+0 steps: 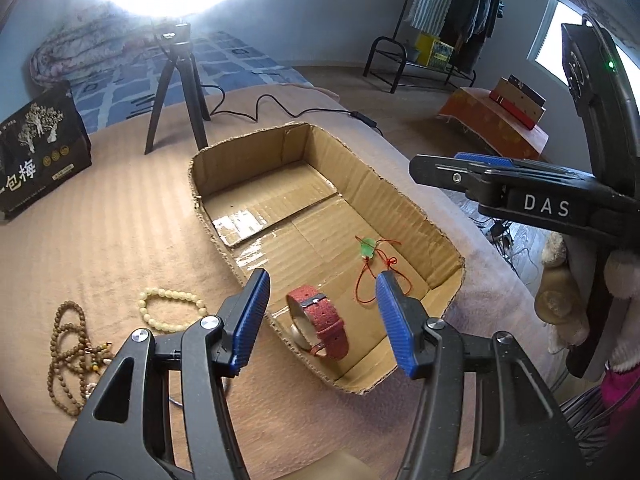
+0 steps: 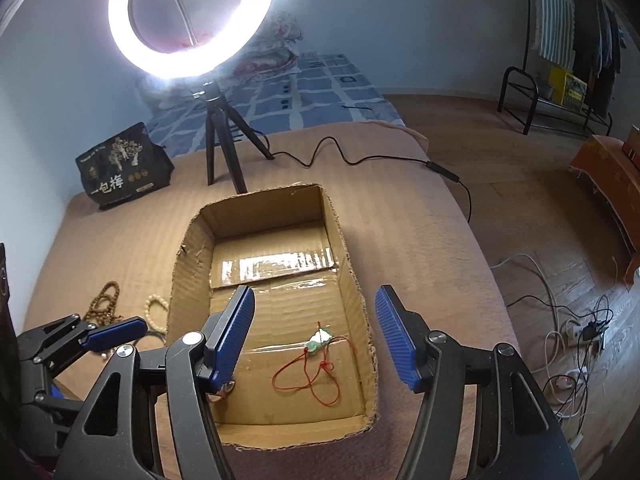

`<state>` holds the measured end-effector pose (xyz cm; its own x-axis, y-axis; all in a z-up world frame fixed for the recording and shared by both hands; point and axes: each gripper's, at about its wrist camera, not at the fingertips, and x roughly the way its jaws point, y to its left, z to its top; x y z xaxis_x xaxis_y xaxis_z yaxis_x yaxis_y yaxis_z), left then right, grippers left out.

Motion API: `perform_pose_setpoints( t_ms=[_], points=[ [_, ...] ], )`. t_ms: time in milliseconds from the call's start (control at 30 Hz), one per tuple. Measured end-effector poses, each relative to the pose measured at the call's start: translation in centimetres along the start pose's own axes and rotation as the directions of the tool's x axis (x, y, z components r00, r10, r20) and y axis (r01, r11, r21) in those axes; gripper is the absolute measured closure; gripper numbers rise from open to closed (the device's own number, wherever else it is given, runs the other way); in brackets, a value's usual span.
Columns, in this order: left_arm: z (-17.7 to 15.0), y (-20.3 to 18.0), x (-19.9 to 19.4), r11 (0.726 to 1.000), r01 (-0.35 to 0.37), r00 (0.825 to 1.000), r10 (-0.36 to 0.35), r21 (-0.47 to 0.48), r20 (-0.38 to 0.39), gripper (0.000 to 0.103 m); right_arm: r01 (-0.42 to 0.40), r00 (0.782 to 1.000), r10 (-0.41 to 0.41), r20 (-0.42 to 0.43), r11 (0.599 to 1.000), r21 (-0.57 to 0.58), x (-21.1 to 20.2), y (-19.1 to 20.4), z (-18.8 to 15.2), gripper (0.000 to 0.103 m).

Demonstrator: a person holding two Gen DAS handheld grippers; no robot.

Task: Organize jewelry
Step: 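Open both tools to release the watch and pendant in the box, then close the left tool on the brown bead strands while the right tool closes on the dark bangle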

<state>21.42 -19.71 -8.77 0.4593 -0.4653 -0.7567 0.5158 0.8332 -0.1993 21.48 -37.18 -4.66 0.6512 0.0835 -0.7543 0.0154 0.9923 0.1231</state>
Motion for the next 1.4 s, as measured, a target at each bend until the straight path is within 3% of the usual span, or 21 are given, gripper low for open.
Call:
perform_pose_setpoints(
  t_ms=[500, 867, 1133, 1400],
  points=[
    [-1.5, 5.6, -3.9, 0.995, -0.093, 0.996, 0.093, -0.023, 0.012, 0.047, -0.002, 0.997, 0.004, 0.071, 1.000, -0.030, -0.8, 3.4, 0.4, 0.037],
    [-2.5, 12.7, -7.2, 0.979, -0.160, 0.987, 0.163, -0.128, 0.012, 0.047, -0.076, 0.994, 0.088, 0.071, 0.985, -0.155, -1.6, 8.1, 0.1, 0.037],
    [-3.9, 17.5, -8.1, 0.957, -0.189, 0.982, 0.185, -0.219, -0.041, 0.047, -0.184, 0.983, 0.181, -0.037, 0.961, -0.206, -0.5, 12.3, -0.6, 0.037],
    [-5.6, 20.4, -7.2, 0.943, -0.206, 0.976, 0.180, -0.261, -0.119, 0.046, -0.266, 0.956, 0.227, -0.185, 0.938, -0.221, 2.2, 16.0, -2.9, 0.037]
  ],
)
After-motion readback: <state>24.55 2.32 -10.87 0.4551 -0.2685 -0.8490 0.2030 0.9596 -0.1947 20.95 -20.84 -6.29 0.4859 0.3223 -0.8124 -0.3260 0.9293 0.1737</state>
